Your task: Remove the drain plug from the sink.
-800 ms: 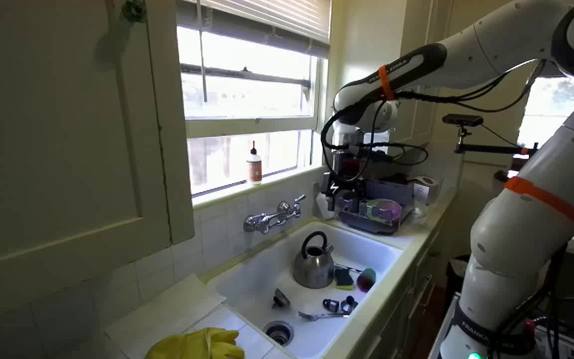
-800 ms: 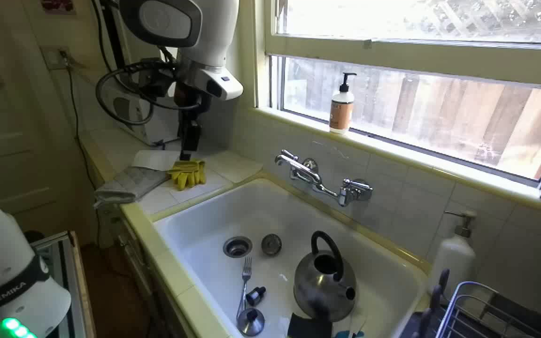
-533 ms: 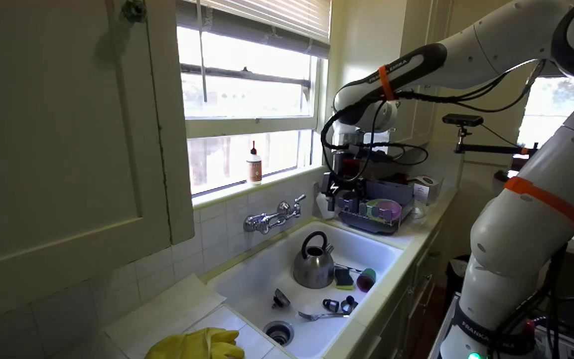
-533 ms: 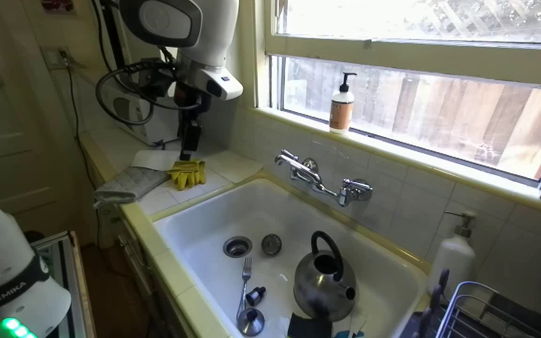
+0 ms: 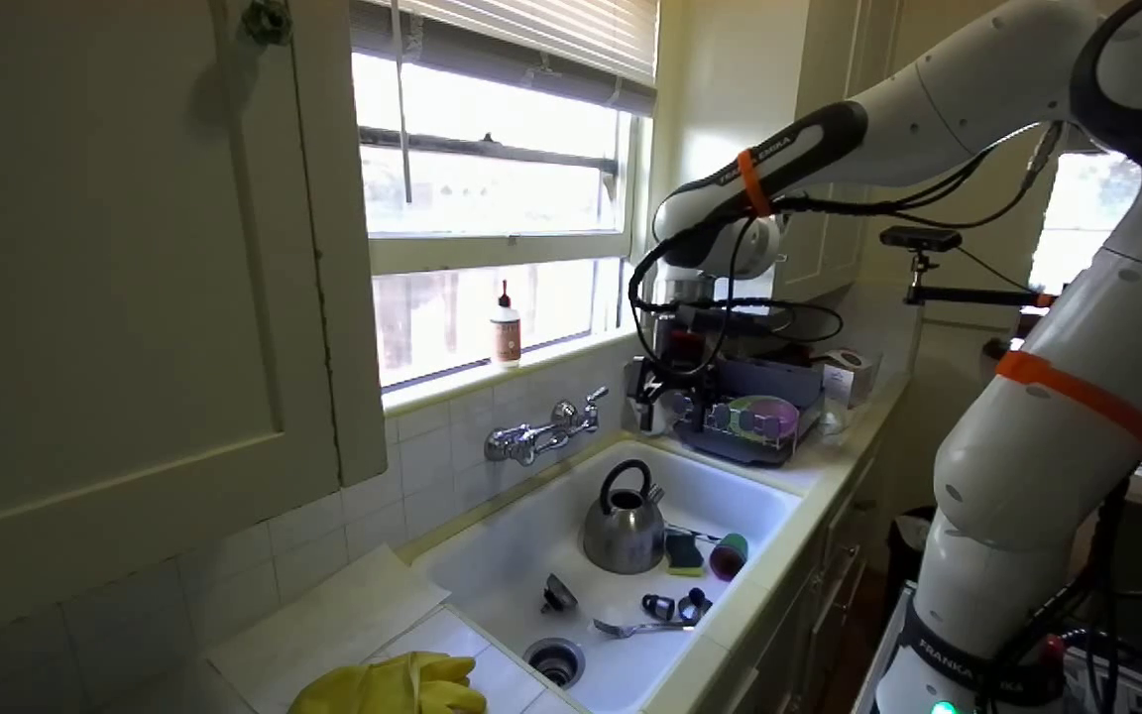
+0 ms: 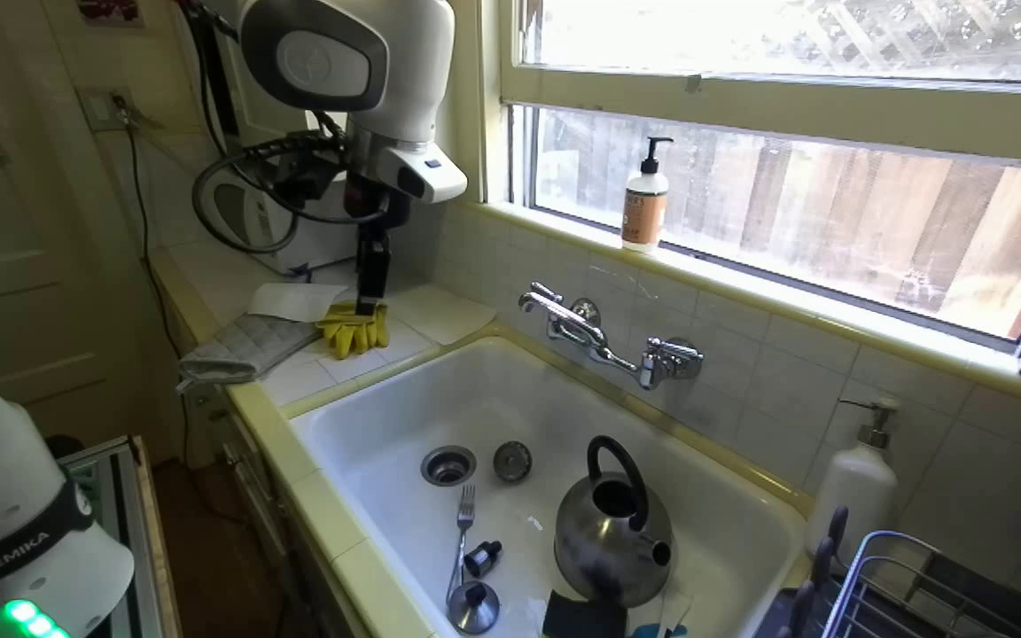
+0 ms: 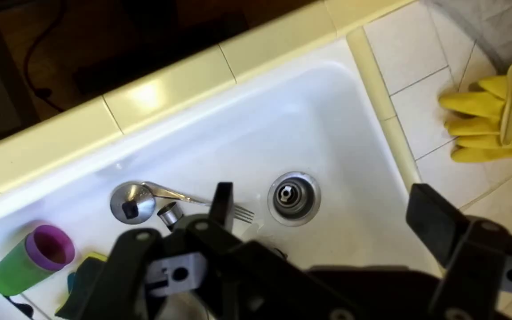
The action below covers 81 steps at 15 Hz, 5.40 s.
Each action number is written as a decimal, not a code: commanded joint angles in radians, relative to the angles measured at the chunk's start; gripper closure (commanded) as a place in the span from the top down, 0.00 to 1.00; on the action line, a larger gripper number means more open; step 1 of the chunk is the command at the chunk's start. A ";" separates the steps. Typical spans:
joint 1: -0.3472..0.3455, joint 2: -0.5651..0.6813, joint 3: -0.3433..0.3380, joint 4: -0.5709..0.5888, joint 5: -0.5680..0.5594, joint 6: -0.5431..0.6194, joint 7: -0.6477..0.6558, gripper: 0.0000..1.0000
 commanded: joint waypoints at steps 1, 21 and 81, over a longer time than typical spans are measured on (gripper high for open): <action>-0.004 0.146 0.039 -0.024 0.026 0.215 0.067 1.00; -0.020 0.574 0.068 0.062 0.282 0.549 -0.168 1.00; -0.192 1.434 0.319 0.802 0.034 0.890 -0.326 0.00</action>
